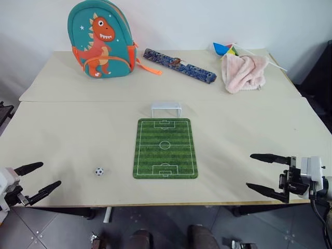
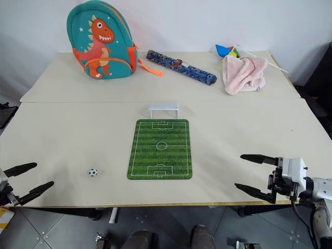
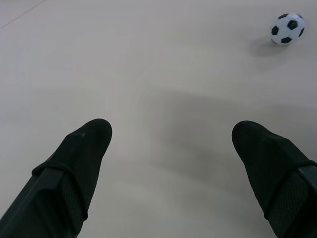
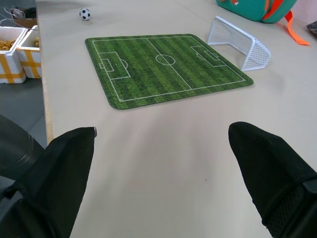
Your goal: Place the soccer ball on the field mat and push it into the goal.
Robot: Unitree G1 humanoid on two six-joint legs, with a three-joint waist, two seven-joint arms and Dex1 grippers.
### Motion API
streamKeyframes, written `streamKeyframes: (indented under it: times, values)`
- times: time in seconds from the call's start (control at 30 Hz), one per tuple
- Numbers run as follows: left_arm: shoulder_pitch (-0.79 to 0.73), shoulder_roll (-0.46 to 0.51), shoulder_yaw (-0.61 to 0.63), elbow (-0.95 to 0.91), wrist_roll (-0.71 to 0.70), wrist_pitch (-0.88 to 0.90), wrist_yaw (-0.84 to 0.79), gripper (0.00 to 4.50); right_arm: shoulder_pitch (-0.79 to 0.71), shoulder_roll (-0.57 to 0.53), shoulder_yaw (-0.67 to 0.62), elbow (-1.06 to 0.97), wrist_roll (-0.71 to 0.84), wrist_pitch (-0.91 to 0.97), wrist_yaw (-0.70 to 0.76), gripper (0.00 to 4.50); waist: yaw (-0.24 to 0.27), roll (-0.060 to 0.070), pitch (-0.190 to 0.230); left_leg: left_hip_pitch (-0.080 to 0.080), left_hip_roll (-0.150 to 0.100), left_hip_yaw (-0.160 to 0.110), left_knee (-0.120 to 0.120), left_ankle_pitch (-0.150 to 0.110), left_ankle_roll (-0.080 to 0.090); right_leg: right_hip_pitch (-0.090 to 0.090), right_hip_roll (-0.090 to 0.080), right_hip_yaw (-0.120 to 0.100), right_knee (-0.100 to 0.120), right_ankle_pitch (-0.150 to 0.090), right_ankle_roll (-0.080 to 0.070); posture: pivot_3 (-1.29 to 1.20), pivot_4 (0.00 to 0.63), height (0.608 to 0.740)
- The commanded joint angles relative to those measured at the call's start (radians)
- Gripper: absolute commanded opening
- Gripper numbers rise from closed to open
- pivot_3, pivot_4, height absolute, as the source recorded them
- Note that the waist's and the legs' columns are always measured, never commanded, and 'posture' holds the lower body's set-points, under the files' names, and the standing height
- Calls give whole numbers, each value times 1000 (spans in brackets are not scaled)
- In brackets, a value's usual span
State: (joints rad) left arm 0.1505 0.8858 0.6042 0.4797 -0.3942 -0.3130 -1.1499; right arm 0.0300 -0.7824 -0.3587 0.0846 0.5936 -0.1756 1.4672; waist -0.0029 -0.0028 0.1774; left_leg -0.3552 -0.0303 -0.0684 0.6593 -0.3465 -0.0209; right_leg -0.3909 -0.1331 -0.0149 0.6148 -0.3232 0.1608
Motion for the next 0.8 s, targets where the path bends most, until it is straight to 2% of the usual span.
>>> streamKeyframes:
  times: [0.03,0.13,0.2,0.37,0.47,0.63,0.7,0.8]
  values:
    - [2,24,15,-25,-38,50,-15,4447,9,11,-5,-79,64,50,-10,4500,0,0,0,0,0,0,0,0,0,0,0,0,1,0,0,0,150,740]
    - [22,6,31,-52,-101,146,-46,4447,0,79,15,-236,166,123,-82,4500,-4,0,0,0,5,0,1,0,-1,0,0,0,5,0,0,0,150,740]
    - [25,0,37,-42,-109,160,-51,4447,-13,122,11,-285,208,115,-81,4500,-4,0,0,0,6,0,1,-1,-1,0,1,0,5,0,0,0,150,740]
    - [15,-7,30,46,-130,225,-88,4447,27,151,67,-433,279,179,-60,4500,2,0,0,0,6,0,3,-1,-1,0,1,0,5,0,0,0,150,740]
    - [7,-20,17,40,-126,222,-95,4447,38,162,92,-450,260,178,-51,4500,4,-1,0,0,6,-1,3,-1,-1,0,1,0,5,0,0,0,150,740]
    - [17,-55,-14,-147,-155,262,-103,4447,33,168,100,-429,230,153,-41,4500,3,-2,-1,0,5,-1,5,-1,0,0,0,0,5,0,-1,0,150,740]
    - [-5,-56,-42,-276,-181,306,-98,4447,40,162,94,-419,226,149,-26,4500,5,-2,-1,0,5,-1,5,-1,0,0,0,0,5,0,-1,0,150,740]
    - [-33,-46,-80,-359,-182,344,-107,4447,50,154,93,-404,216,135,8,4500,4,-2,-1,0,5,-1,5,-1,0,0,0,0,5,0,-1,0,150,740]
